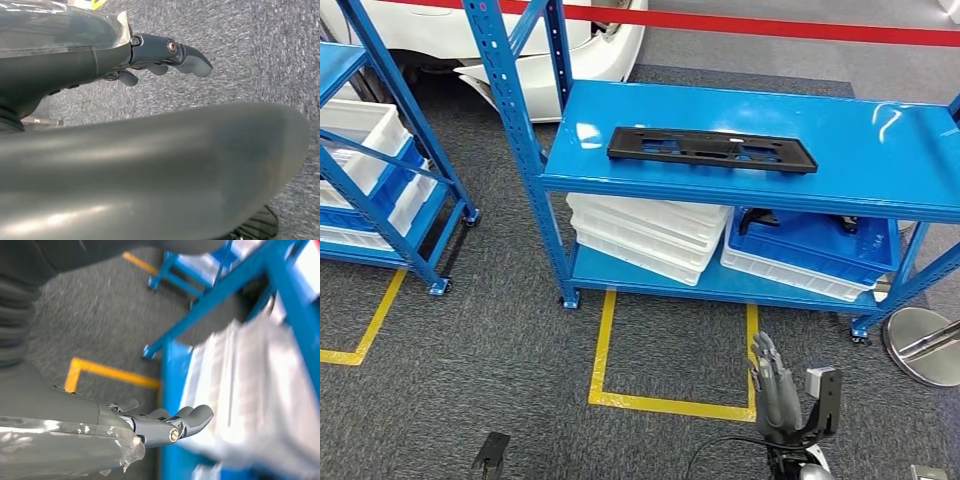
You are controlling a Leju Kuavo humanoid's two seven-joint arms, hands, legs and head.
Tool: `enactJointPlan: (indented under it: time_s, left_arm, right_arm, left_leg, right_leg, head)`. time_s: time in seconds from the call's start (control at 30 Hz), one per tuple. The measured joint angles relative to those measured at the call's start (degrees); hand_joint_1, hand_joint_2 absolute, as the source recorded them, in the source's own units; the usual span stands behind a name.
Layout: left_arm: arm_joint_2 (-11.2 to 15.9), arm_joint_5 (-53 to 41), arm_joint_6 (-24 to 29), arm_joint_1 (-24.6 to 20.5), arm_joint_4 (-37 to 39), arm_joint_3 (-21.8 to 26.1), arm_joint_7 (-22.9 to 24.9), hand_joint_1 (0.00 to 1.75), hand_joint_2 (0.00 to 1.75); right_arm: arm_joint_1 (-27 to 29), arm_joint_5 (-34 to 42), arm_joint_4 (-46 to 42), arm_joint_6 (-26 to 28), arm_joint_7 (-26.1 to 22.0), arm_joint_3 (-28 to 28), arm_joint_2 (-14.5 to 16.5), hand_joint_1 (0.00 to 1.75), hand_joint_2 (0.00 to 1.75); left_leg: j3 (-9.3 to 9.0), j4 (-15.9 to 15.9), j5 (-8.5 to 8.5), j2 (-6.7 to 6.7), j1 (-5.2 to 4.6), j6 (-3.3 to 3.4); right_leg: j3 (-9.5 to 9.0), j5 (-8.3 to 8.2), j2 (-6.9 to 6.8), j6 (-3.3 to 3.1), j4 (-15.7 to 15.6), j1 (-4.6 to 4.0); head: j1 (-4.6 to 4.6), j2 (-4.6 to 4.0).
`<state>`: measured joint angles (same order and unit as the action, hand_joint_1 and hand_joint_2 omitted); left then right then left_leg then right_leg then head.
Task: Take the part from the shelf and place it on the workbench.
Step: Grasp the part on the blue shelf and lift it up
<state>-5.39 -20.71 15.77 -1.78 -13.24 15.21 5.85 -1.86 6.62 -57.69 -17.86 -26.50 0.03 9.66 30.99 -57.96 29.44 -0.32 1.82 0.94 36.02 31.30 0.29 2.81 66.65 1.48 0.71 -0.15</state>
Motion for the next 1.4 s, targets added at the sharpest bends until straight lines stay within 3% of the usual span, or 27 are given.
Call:
enactJointPlan:
  time_s: [0.03, 0.1, 0.23, 0.3, 0.37, 0.4, 0.43, 0.47, 0.53, 0.57, 0.6, 0.7, 0.77, 0.87, 0.9, 0.93, 0.97, 1.03, 1.1, 1.17, 1.27, 1.3, 1.4]
  left_arm:
    - [-0.1, -0.2, 0.0, 0.0, 0.0, 0.1, 0.0, 0.0, 0.0]
    - [-0.1, -0.4, 0.0, -0.1, 0.2, 0.5, 0.2, 0.0, 0.0]
    - [-0.2, -0.5, -0.2, -0.1, 0.4, 1.3, 0.7, 0.0, 0.0]
    - [-0.2, -0.6, -0.3, -0.2, 0.4, 1.6, 0.9, 0.0, 0.0]
    - [-0.3, -0.6, -0.6, -0.1, 0.4, 1.9, 1.1, 0.0, 0.0]
    - [-0.3, -0.7, -0.7, 0.0, 0.5, 2.1, 1.3, 0.0, 0.0]
    - [-0.3, -0.7, -0.8, 0.0, 0.5, 2.3, 1.4, 0.0, 0.0]
    - [-0.3, -0.7, -1.0, 0.0, 0.5, 2.6, 1.6, 0.0, 0.0]
    - [-0.3, -0.9, -1.4, -0.1, 0.5, 2.9, 1.7, 0.0, 0.0]
    - [-0.3, -1.1, -1.5, -0.1, 0.6, 3.1, 1.7, 0.0, 0.0]
    - [-0.3, -1.2, -1.8, -0.2, 0.6, 3.2, 1.7, 0.0, 0.0]
    - [-0.3, -1.8, -2.7, -0.2, 0.7, 3.5, 1.3, 0.0, 0.0]
    - [-0.3, -2.2, -3.4, -0.1, 0.8, 3.9, 0.9, 0.0, 0.0]
    - [-0.3, -2.7, -4.2, -0.3, 0.8, 4.1, 0.7, 0.0, 0.0]
    - [-0.3, -2.7, -4.4, -0.3, 0.8, 4.1, 0.7, 0.0, 0.0]
    - [-0.3, -2.7, -4.4, -0.3, 0.8, 4.2, 0.7, 0.0, 0.0]
    - [-0.3, -2.7, -4.5, -0.3, 0.8, 4.2, 0.7, 0.0, 0.0]
    - [-0.4, -2.7, -4.6, -0.3, 0.9, 4.3, 0.7, 0.0, 0.0]
    - [-0.4, -2.8, -4.6, -0.4, 0.9, 4.4, 0.7, 0.0, 0.0]
    - [-0.5, -3.2, -4.5, -0.4, 0.9, 4.5, 0.7, 0.0, 0.0]
    - [-0.5, -3.7, -4.1, -0.4, 0.9, 4.6, 0.8, 0.0, 0.0]
    - [-0.5, -3.8, -4.1, -0.5, 0.9, 4.6, 0.9, 0.0, 0.0]
    - [-0.5, -3.7, -3.9, -0.4, 0.9, 4.7, 1.2, 0.0, 0.0]
  right_arm:
    - [0.0, 0.6, -1.2, -0.3, 0.3, 1.9, 0.0, 0.0, 0.0]
    - [0.2, 1.7, -3.4, -0.8, 0.8, 5.7, 0.0, 0.0, 0.0]
    - [0.6, 3.9, -7.9, -1.4, 2.0, 12.7, 0.0, 0.0, 0.0]
    - [0.3, 5.0, -9.4, -1.3, 3.1, 15.9, 0.0, 0.0, 0.0]
    - [0.1, 6.4, -10.3, -0.5, 4.8, 18.8, -0.1, 0.0, 0.0]
    - [0.0, 7.4, -10.7, -0.1, 5.8, 20.2, -0.3, 0.0, 0.0]
    - [0.0, 8.5, -11.1, 0.3, 6.7, 21.5, -0.6, 0.0, 0.0]
    - [0.0, 9.7, -11.7, 0.5, 7.5, 22.9, -0.9, 0.0, 0.0]
    - [-0.1, 11.9, -13.1, 0.6, 8.4, 25.3, -1.4, 0.0, 0.0]
    - [-0.1, 12.8, -13.8, 0.5, 8.7, 26.3, -1.7, 0.0, 0.0]
    - [-0.2, 13.6, -14.7, 0.4, 8.8, 27.3, -1.9, 0.0, 0.0]
    - [-0.1, 16.2, -18.1, -1.9, 8.1, 30.1, -2.9, 0.0, 0.0]
    - [-0.3, 17.7, -20.5, -4.8, 6.8, 31.9, -3.5, 0.0, 0.0]
    - [-0.5, 18.7, -22.9, -8.7, 5.1, 33.8, -4.4, 0.0, 0.0]
    - [-0.5, 18.7, -23.5, -9.4, 4.8, 34.2, -4.6, 0.0, 0.0]
    - [-0.5, 18.7, -24.0, -9.9, 4.5, 34.6, -4.9, 0.0, 0.0]
    - [-0.6, 18.7, -24.4, -10.1, 4.4, 34.9, -5.0, 0.0, 0.0]
    - [-0.7, 18.6, -25.3, -10.5, 4.1, 35.3, -5.3, 0.0, 0.0]
    - [-0.9, 18.6, -25.9, -11.0, 3.7, 35.8, -5.4, 0.0, 0.0]
    - [-0.9, 18.6, -26.4, -11.7, 3.4, 36.2, -5.6, 0.0, 0.0]
    - [-1.0, 18.6, -27.2, -12.9, 2.8, 36.8, -5.7, 0.0, 0.0]
    - [-1.0, 18.7, -27.4, -13.3, 2.7, 37.0, -5.8, 0.0, 0.0]
    - [-0.9, 19.0, -27.5, -14.4, 2.6, 37.5, -5.9, 0.0, 0.0]
  left_leg:
    - [-0.14, -0.1, 0.19, -0.06, 0.02, -0.45]
    - [0.01, -0.2, 0.34, -0.16, -0.1, -1.35]
    - [0.53, -0.9, 1.16, -0.09, 0.09, -2.51]
    - [2.86, -6.0, 4.06, -0.01, 0.11, -2.64]
    - [6.89, -14.0, 7.15, 0.01, -0.05, -2.54]
    - [8.36, -16.6, 7.58, 0.01, -0.13, -2.44]
    - [8.84, -17.0, 6.83, 0.01, -0.21, -2.27]
    - [8.23, -15.1, 5.0, 0.01, -0.29, -2.04]
    - [5.25, -7.8, 0.66, 0.03, -0.45, -1.5]
    - [3.93, -4.7, -0.61, 0.03, -0.56, -1.31]
    - [3.21, -2.9, -0.99, 0.01, -0.7, -1.15]
    - [2.95, -1.8, -0.6, -0.13, -0.85, -0.74]
    - [2.78, -1.4, -0.75, -0.08, -0.6, -0.27]
    - [2.68, -1.3, -0.72, -0.04, -0.57, 0.26]
    - [2.65, -1.4, -0.68, -0.04, -0.61, 0.31]
    - [2.58, -1.4, -0.64, -0.04, -0.68, 0.35]
    - [2.47, -1.4, -0.59, -0.09, -0.75, 0.39]
    - [2.12, -1.3, -0.42, -0.2, -0.92, 0.37]
    - [2.04, -1.3, -0.3, -0.25, -1.02, 0.13]
    - [2.13, -1.2, -0.33, -0.21, -1.0, -0.37]
    - [2.42, -2.1, 0.86, -0.13, -1.04, -1.16]
    - [3.28, -4.2, 2.22, -0.12, -1.02, -1.37]
    - [7.96, -14.3, 6.7, -0.11, -0.74, -2.02]
  right_leg:
    - [-1.43, -1.84, -0.01, 0.02, -3.6, -0.02]
    - [-2.84, -2.96, 0.05, -0.51, -7.5, -0.16]
    - [-2.71, -2.38, 0.05, -2.43, -7.9, -0.32]
    - [-2.86, -2.35, -0.14, -3.27, -8.0, -0.38]
    - [-2.89, -2.24, -0.22, -3.69, -8.0, -0.7]
    - [-2.95, -2.18, -0.21, -3.81, -8.0, -0.85]
    - [-3.06, -2.11, -0.16, -3.9, -8.0, -0.98]
    - [-3.25, -2.0, -0.08, -3.93, -8.0, -1.06]
    - [-3.76, -1.67, 0.06, -3.8, -8.0, -1.12]
    - [-3.87, -1.47, 0.11, -3.59, -7.9, -1.22]
    - [-3.8, -1.37, 0.1, -3.32, -7.8, -1.26]
    - [-3.43, -1.29, 0.05, -2.47, -7.7, -1.32]
    - [-2.75, 0.09, 0.01, -1.86, -5.9, -1.29]
    - [2.13, 4.88, -0.05, -1.16, 4.3, -1.19]
    - [3.73, 5.64, -0.05, -1.09, 7.2, -1.18]
    - [4.44, 5.28, -0.05, -1.12, 8.3, -1.19]
    - [4.01, 3.75, -0.05, -1.29, 6.9, -1.21]
    - [0.7, -0.63, -0.03, -2.09, -0.6, -1.45]
    - [-1.86, -2.88, -0.03, -2.98, -6.5, -1.85]
    - [-2.26, -2.86, 0.0, -3.44, -7.8, -2.09]
    - [-2.89, -3.3, -0.18, -3.99, -9.2, -1.54]
    - [-3.12, -3.47, -0.28, -4.13, -9.6, -1.33]
    - [-3.21, -3.48, -0.37, -4.24, -9.7, -1.31]
  head:
    - [-0.04, 0.0]
    - [-0.08, 0.01]
    - [0.01, 0.01]
    - [0.09, 0.01]
    - [0.15, 0.0]
    - [0.16, 0.01]
    - [0.16, 0.01]
    - [0.16, 0.01]
    - [0.14, 0.01]
    - [0.13, 0.01]
    - [0.14, 0.01]
    - [0.16, 0.01]
    - [0.1, 0.01]
    - [0.03, 0.01]
    - [0.04, 0.01]
    - [0.04, 0.0]
    - [0.05, 0.0]
    - [0.07, 0.0]
    - [0.16, 0.01]
    - [0.27, 0.01]
    - [0.35, 0.01]
    - [0.42, 0.01]
    - [0.5, 0.01]
